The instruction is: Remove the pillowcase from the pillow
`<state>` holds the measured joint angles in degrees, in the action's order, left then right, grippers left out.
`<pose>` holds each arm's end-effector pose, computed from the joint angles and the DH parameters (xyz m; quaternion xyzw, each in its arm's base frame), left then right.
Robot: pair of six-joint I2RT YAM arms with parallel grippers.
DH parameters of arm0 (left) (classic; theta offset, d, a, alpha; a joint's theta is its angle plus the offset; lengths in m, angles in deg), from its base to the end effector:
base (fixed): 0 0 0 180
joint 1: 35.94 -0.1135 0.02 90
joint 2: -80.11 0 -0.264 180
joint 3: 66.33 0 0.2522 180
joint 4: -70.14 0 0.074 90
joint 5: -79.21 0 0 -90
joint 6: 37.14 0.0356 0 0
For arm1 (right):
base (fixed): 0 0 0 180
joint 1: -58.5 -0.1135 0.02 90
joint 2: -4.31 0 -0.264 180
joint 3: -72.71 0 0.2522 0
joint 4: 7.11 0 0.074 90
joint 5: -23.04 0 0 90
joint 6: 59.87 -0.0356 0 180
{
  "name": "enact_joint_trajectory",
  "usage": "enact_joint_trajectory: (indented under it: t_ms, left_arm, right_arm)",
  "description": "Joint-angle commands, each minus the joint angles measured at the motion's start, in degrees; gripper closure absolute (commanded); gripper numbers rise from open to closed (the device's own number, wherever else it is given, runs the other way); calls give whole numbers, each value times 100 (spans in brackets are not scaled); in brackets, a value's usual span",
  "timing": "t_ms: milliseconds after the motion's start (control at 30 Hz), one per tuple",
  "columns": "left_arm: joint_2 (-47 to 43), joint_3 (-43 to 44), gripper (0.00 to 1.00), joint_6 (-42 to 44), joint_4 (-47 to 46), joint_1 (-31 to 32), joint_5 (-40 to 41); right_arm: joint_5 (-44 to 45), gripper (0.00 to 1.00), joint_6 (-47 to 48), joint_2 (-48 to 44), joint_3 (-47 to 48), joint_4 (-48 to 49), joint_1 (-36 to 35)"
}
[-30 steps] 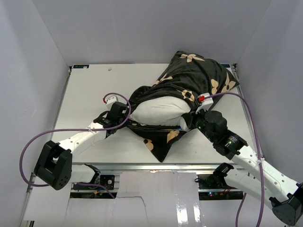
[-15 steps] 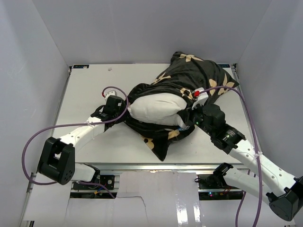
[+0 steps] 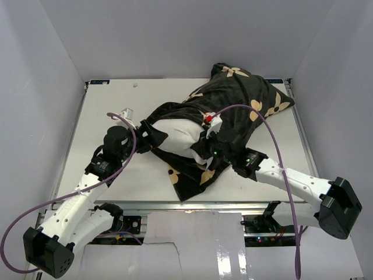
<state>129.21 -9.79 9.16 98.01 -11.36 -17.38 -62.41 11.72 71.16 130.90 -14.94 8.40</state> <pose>0.1799 -0.0868 0.3075 -0.1038 0.8140 -0.3587 0.4449 0.1757 0.2057 0.2872 -0.1957 0.7766 0.3103 0.5121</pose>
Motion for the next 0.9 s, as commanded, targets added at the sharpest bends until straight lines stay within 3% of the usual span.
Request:
enact_joint_trajectory:
  t_ms: [0,67,100,200,300,433,567,700,867]
  left_arm:
    - [161,-498,2,-253,-189,135,-677]
    - [74,-630,2,-288,-207,214,-546]
    - [30,-805,2,-340,-250,258,-458]
    - [-6,-1096,2,-402,-514,328,-290]
    - [283,-1141,2,-411,-829,337,-334]
    - [425,-1176,2,-490,-1366,363,-431]
    - [477,-1062,2,-473,-1604,390,-282]
    - [906,-948,2,-455,-1604,390,-237]
    - [1233,-1026,2,-516,-1735,416,-36]
  right_arm:
    - [230,92,-215,372,540,857,-385]
    - [195,83,-180,609,708,813,-605]
    - [177,62,-137,662,751,778,-666]
    - [133,39,-48,663,822,471,-790]
    - [255,27,-40,452,883,-47,-799]
    - [861,23,293,215,1278,-1171,-799]
    - [1495,23,883,4,1699,-1454,-720]
    - [1137,23,1296,196,2340,-1613,-264]
    - [503,23,1709,1145,3001,-1850,457]
